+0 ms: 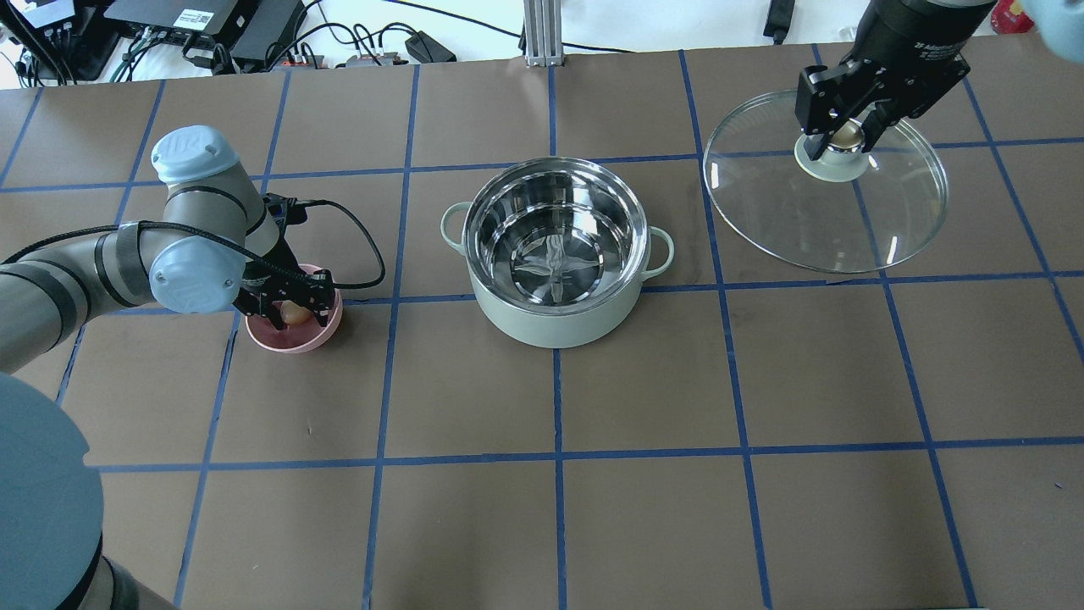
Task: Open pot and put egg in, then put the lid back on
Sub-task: 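Lift the glass lid off the pot and set it down beside it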
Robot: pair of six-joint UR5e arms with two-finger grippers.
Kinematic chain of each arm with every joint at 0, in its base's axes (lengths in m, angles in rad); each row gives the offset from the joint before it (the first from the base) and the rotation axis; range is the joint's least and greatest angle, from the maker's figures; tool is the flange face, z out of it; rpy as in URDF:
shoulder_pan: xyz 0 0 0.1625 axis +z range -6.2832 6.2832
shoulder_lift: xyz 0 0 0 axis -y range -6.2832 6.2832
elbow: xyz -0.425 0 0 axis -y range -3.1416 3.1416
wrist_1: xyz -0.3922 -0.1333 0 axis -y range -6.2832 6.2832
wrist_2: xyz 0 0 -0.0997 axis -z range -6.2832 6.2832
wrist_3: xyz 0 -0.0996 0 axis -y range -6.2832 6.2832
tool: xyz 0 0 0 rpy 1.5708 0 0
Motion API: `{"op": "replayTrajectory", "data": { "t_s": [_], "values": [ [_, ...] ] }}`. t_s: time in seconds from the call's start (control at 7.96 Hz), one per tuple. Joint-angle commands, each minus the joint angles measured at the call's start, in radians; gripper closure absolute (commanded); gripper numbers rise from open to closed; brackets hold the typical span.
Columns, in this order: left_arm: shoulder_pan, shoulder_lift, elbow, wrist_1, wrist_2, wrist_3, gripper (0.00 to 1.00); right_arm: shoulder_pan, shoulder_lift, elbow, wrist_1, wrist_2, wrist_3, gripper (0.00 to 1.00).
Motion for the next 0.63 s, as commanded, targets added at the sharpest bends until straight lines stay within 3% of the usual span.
{"op": "replayTrajectory", "data": {
  "t_s": [0.0, 0.5],
  "values": [
    [0.000, 0.002, 0.004, 0.014, 0.002, 0.000, 0.37, -0.001, 0.002, 0.019, -0.004, -0.006, 0.000, 1.00],
    [-0.001, 0.017, 0.006, 0.011, 0.009, -0.002, 0.53, -0.001, -0.005, 0.021, -0.004, -0.007, 0.000, 1.00]
  ]
}}
